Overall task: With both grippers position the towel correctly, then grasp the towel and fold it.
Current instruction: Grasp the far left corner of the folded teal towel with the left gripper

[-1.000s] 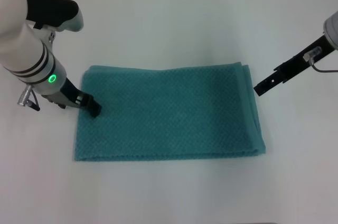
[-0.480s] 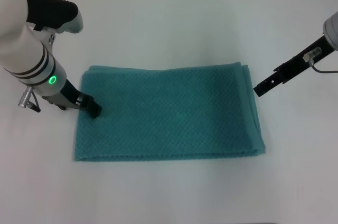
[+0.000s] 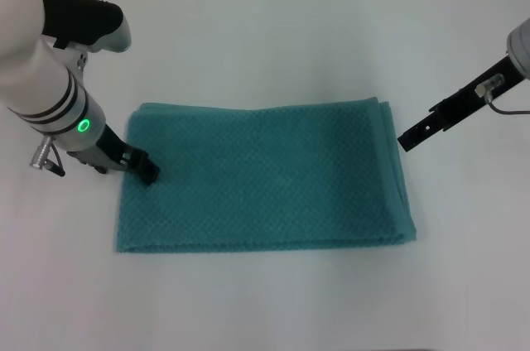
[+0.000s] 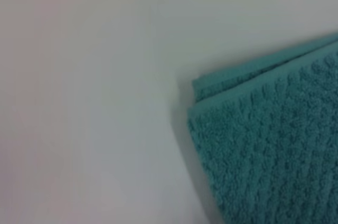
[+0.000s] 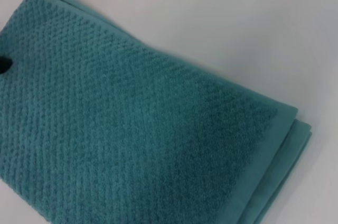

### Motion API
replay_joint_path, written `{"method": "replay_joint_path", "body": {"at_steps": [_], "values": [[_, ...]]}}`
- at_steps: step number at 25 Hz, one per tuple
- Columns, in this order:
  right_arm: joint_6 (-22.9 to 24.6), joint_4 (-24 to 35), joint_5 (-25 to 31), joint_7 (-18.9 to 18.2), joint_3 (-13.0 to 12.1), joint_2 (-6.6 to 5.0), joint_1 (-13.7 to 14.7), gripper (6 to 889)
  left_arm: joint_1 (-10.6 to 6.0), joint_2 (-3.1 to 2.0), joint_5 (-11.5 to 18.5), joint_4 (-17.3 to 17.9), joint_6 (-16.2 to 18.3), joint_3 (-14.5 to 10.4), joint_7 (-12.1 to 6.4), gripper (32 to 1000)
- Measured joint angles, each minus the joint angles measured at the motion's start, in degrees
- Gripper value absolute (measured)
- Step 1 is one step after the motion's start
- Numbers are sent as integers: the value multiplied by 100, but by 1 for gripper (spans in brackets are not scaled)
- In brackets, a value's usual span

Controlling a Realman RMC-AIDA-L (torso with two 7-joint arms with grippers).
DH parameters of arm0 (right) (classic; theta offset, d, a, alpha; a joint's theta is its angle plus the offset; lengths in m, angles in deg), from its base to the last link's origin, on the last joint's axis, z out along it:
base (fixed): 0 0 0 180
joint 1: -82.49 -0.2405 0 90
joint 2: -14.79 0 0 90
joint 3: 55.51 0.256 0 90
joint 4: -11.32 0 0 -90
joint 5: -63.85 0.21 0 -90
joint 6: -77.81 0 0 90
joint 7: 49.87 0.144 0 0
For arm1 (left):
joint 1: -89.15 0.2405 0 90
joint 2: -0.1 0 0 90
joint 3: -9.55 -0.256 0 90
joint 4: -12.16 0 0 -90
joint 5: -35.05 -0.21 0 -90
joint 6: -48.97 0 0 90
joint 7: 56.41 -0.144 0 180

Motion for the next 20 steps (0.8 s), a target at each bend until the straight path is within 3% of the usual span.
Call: {"method": "replay_joint_path", "body": {"at_steps": [5, 10, 13, 20], "values": [[0, 2, 0, 0, 0, 0, 6, 858, 1, 1, 24, 32, -12, -1, -2, 842], [0, 2, 0, 4, 0, 0, 8, 858, 1, 10, 23, 53, -45, -32, 1, 625], [0, 2, 0, 8, 0, 0, 11, 858, -5, 10, 24, 56, -50, -48, 6, 412], [0, 2, 0, 10, 0, 0, 36, 857, -31, 9, 25, 68, -33, -180, 4, 258]]}}
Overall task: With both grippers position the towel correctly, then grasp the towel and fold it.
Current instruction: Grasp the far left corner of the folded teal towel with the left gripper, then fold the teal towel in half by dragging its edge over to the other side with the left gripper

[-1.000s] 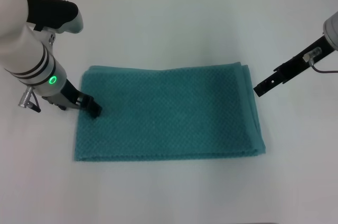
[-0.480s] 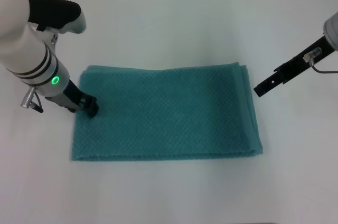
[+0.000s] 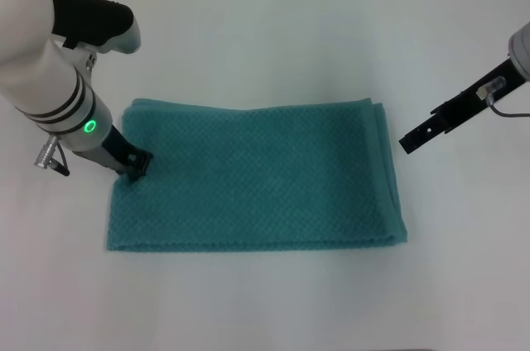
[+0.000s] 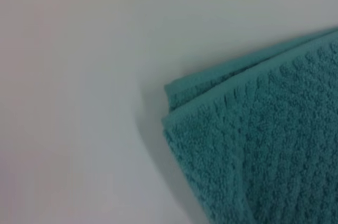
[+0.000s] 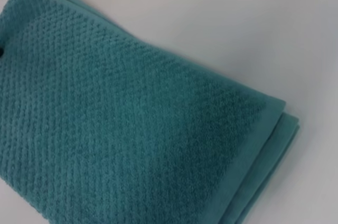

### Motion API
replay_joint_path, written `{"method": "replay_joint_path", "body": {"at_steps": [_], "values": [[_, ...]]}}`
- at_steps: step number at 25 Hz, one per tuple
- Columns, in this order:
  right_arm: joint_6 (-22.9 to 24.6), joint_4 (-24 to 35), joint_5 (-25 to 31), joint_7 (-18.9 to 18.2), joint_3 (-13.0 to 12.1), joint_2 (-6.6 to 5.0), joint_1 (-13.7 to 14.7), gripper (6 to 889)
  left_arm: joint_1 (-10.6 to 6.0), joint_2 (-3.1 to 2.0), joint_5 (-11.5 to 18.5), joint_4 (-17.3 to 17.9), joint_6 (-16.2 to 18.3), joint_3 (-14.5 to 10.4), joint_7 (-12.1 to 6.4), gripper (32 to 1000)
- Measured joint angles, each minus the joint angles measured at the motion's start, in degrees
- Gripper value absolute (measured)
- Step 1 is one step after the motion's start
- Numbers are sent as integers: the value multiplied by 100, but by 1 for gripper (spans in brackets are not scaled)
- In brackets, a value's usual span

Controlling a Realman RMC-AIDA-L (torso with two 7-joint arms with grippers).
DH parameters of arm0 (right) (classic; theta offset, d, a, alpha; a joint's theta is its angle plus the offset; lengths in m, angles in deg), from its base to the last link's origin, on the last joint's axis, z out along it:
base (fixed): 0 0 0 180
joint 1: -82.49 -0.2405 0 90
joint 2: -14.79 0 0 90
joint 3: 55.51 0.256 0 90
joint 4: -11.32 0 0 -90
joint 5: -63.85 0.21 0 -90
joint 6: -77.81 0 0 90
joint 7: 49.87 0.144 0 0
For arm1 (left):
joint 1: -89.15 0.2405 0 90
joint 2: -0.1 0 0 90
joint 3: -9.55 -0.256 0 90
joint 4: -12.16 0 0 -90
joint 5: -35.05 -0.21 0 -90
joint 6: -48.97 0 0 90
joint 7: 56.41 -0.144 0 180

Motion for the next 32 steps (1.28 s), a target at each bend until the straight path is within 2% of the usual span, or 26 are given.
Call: {"method": "replay_joint_path", "body": {"at_steps": [9, 16, 20, 23, 26, 27, 28, 32], "values": [[1, 0, 0, 3, 0, 0, 17, 858, -8, -23, -34, 60, -55, -23, 2, 102], [7, 0, 0, 8, 0, 0, 29, 858, -3, -69, -71, 247, -245, 11, -3, 86], [15, 0, 0, 12, 0, 0, 36, 858, -15, -78, -374, 311, -328, 49, -3, 87], [18, 0, 0, 17, 0, 0, 36, 857, -17, -83, -642, 391, -406, 179, -3, 88], [18, 0, 0, 17, 0, 0, 42, 857, 1, -133, -659, 451, -430, 248, -6, 87], [18, 0, 0, 17, 0, 0, 48, 857, 7, -183, -659, 457, -451, 257, -6, 86], [18, 0, 0, 17, 0, 0, 48, 857, 7, -183, -659, 457, -451, 257, -6, 86], [18, 0, 0, 17, 0, 0, 52, 857, 15, -301, -663, 441, -479, 266, -5, 83]]}}
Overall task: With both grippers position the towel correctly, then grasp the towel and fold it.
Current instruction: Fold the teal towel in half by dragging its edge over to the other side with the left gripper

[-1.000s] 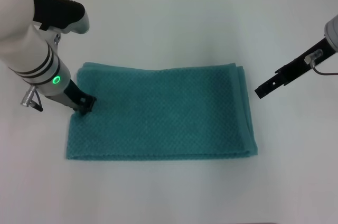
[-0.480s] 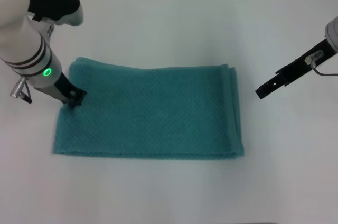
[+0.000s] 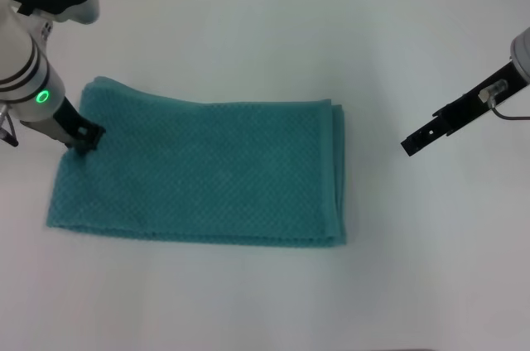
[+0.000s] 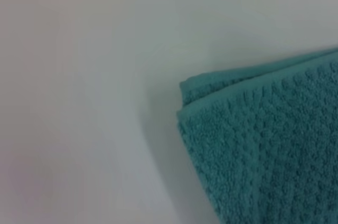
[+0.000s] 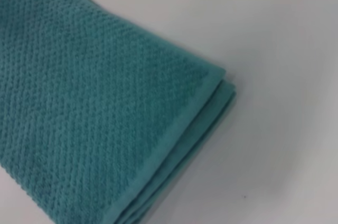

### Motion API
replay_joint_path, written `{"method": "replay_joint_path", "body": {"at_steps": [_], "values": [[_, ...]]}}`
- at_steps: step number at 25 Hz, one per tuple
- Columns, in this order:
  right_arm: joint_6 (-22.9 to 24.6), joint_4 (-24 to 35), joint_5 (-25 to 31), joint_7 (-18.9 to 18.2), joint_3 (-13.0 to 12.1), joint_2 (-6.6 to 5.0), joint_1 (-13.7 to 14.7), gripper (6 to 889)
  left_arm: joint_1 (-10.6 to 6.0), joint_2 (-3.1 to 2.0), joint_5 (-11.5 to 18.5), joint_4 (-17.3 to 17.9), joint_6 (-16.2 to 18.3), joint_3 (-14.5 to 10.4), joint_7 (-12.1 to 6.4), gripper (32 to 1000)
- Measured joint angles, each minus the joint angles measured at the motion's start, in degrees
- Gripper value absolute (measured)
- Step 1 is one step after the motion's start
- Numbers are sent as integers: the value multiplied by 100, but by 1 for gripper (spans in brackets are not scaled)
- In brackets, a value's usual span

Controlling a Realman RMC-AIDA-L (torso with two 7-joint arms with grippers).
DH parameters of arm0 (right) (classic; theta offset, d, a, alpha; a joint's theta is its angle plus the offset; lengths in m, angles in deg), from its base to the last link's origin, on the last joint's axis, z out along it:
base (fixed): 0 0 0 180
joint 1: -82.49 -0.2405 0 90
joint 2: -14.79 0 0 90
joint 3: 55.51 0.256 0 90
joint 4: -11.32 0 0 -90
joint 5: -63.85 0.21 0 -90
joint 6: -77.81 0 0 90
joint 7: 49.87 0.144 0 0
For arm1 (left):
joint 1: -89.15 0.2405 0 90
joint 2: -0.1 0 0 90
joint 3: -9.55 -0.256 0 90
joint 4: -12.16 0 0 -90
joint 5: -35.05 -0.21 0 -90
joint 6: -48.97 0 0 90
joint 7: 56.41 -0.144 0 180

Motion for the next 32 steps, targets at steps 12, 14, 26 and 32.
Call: {"method": "replay_joint_path", "body": {"at_steps": [12, 14, 26, 32], "values": [[0, 0, 0, -11, 0, 0, -11, 858, -26, -205, -14, -32, -19, -46, 0, 81], [0, 0, 0, -17, 0, 0, -20, 858, -25, -250, -14, -43, -19, -54, -2, 81], [61, -21, 0, -20, 0, 0, 8, 858, 21, -342, -14, -62, -106, -51, 1, 81], [99, -78, 1, -29, 0, 0, 9, 858, -167, -192, -7, 266, -653, -5, 2, 81]]}}
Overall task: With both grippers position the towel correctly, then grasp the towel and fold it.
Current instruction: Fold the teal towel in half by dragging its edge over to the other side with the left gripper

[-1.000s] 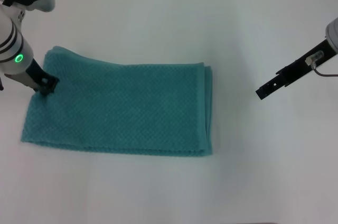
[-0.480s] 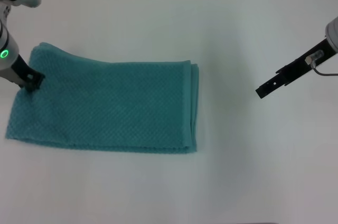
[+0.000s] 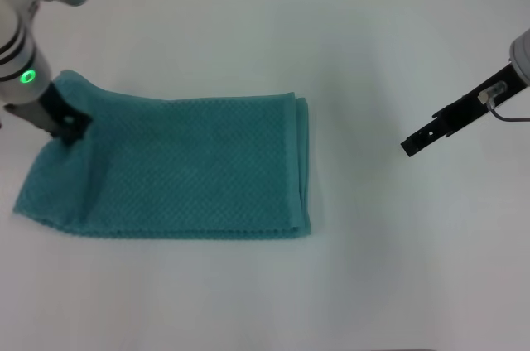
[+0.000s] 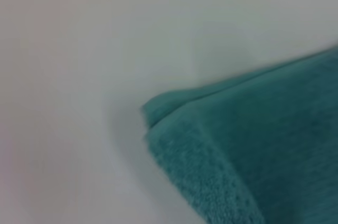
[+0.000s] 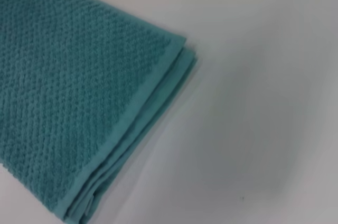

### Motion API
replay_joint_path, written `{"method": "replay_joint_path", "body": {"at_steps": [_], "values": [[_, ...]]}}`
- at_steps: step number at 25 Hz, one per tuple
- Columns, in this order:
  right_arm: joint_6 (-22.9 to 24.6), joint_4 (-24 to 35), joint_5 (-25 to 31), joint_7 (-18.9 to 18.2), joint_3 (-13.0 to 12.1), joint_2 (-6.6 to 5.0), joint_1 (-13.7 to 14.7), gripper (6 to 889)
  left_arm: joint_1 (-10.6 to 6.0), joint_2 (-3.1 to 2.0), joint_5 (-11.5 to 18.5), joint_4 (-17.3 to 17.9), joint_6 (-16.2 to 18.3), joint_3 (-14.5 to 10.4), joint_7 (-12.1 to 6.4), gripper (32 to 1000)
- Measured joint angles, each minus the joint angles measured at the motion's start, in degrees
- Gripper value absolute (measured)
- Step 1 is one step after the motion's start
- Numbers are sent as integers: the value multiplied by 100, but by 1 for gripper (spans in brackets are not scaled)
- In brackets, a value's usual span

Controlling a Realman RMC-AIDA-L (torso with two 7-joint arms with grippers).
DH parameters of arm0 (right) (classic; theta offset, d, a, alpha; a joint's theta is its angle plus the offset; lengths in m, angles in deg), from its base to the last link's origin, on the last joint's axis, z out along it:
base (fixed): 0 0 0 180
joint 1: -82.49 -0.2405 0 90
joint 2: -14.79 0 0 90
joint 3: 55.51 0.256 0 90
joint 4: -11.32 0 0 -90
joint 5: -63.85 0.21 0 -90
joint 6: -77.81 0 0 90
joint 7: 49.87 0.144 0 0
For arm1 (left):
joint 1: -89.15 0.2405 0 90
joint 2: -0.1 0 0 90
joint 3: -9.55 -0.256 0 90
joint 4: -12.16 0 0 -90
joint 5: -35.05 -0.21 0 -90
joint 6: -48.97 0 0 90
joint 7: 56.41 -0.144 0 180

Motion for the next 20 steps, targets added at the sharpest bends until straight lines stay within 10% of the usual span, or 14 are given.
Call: {"method": "replay_joint_path", "body": {"at_steps": [6, 10, 14, 20], "values": [[35, -28, 0, -14, 0, 0, -28, 858, -438, 476, 406, 736, -585, 155, 0, 82], [59, -28, -1, -31, 0, 0, -73, 857, -547, 482, 1930, 930, -388, -123, -26, 82], [120, -54, 6, -37, 0, -35, -74, 857, -401, 480, 3431, 868, 539, -730, -152, 80], [185, -90, 132, -40, 0, -81, -76, 857, -537, 492, 4160, -264, 1539, -1091, -510, 94]]}}
